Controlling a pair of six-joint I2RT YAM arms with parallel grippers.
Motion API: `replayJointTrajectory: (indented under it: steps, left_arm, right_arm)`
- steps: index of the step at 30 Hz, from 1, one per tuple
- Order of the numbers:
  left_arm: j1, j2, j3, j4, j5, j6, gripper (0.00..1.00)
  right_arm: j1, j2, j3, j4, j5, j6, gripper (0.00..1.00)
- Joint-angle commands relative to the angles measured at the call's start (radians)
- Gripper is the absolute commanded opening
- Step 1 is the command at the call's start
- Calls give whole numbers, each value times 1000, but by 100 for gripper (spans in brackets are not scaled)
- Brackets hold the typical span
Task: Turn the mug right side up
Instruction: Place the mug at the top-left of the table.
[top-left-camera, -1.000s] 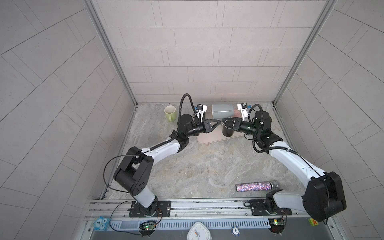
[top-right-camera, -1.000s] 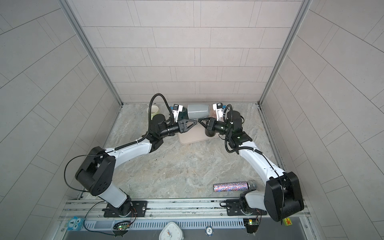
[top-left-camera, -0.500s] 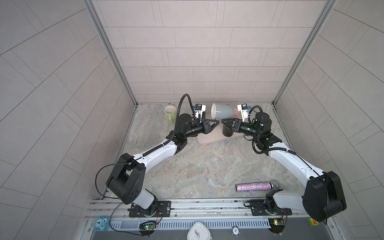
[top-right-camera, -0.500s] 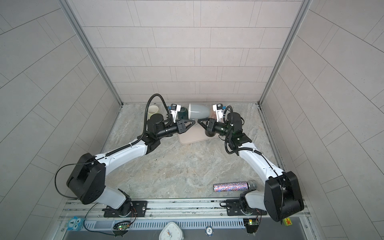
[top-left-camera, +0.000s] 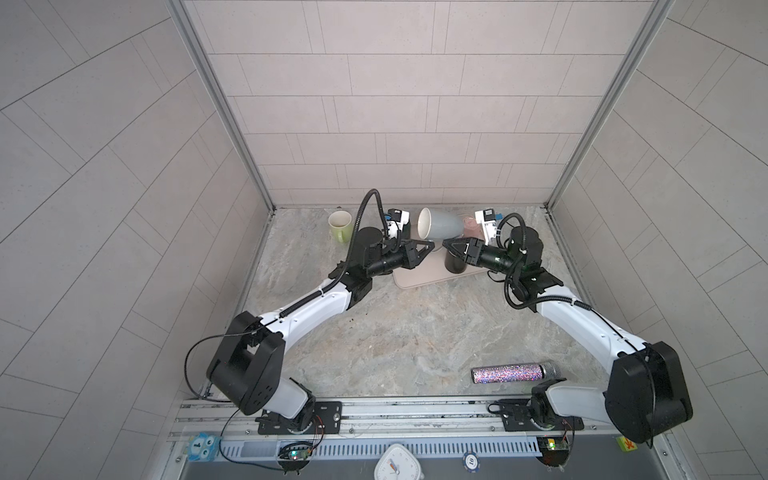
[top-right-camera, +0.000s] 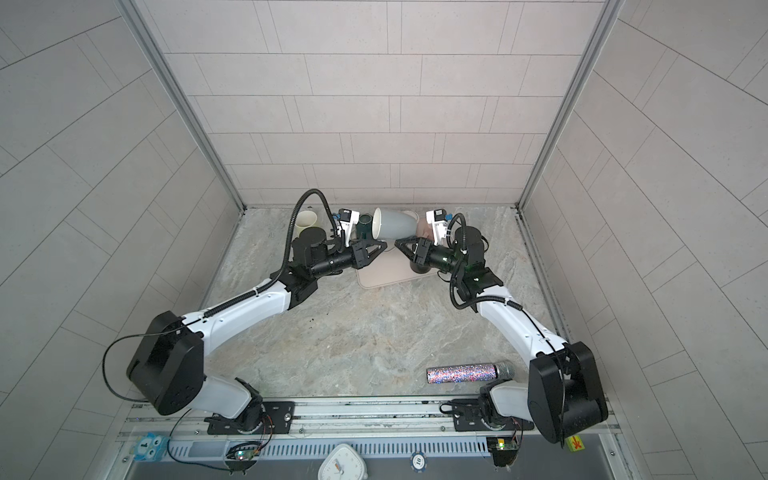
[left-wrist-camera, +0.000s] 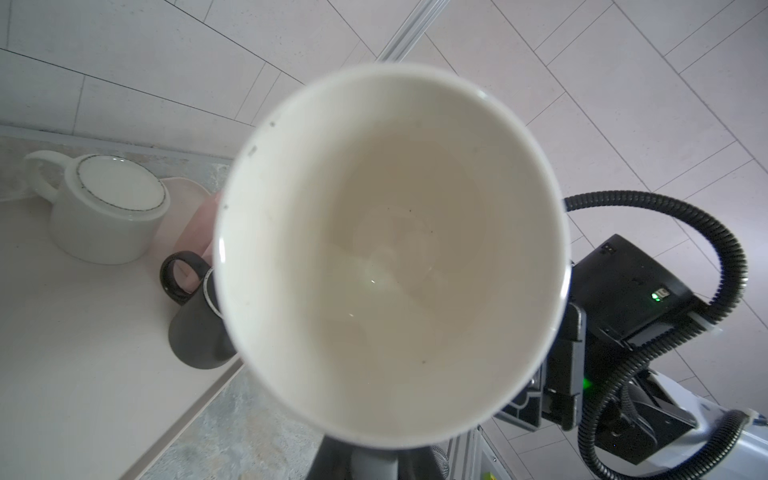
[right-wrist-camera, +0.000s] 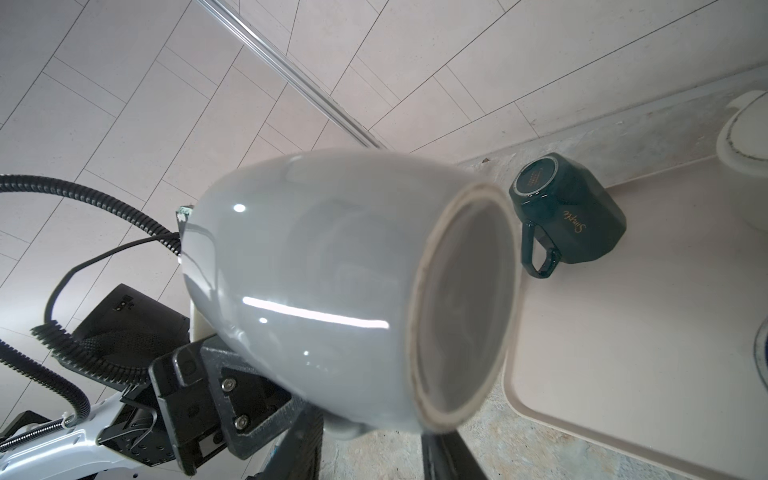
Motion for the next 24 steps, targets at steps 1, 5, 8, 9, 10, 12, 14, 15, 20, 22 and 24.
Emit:
replayJointTrajectory:
  steps: [1,5,8,9,10,12,14,15,20,22,24]
  left_arm:
    - [-6,-58,56,-74,-56,86,0]
    - [-7,-83,77,-218,-129,135,0]
    - [-8,-122,105,-395,-233,202,0]
    - [-8,-137,113,-460,-275,229,0]
    - [-8,-151,122,-507,-313,254,0]
    - [-6,-175,136,-592,-377,289,0]
    - [-6,-182,151,-648,-415,309,0]
    - [-6,-184,158,-669,-425,314,0]
    - [-6,-190,181,-758,-484,339,0]
    - [-3,-195,190,-797,-519,358,0]
    - [-1,-200,191,-824,-542,380,0]
  right_arm:
    - [-5,-20,4,41,10,-14,40]
    - [-5,-17,1,47,16,-16,41]
    - [-3,-17,-11,63,25,-16,42]
    - [-3,-21,-16,67,33,-16,41]
    - [-4,-25,-20,69,39,-20,42]
    - [-3,-34,-25,64,47,-32,42]
    - [-3,-39,-29,64,47,-33,42]
    - [-3,-44,-31,64,45,-33,42]
    - [-3,-94,-51,-3,70,-85,46]
    - [-3,-130,-54,-86,107,-143,49]
    - [-3,-170,-53,-187,148,-210,49]
